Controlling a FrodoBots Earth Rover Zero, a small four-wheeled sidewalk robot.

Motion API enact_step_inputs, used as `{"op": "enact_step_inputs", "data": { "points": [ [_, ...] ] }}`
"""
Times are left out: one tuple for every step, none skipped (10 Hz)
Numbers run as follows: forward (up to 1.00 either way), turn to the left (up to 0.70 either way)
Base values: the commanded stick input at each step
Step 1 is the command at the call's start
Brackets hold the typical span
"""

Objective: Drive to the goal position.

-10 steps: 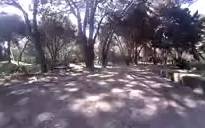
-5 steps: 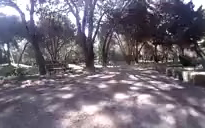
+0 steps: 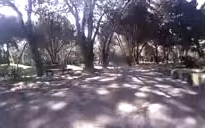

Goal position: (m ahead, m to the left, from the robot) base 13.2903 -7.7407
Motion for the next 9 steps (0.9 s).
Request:
{"op": "enact_step_inputs", "data": {
  "points": [
    [0.85,0.00],
    [0.85,0.00],
    [0.85,0.00],
    [0.85,0.00],
    [0.85,0.00],
    [0.85,0.00],
    [0.85,0.00],
    [0.85,-0.02],
    [0.85,-0.15]
  ]
}}
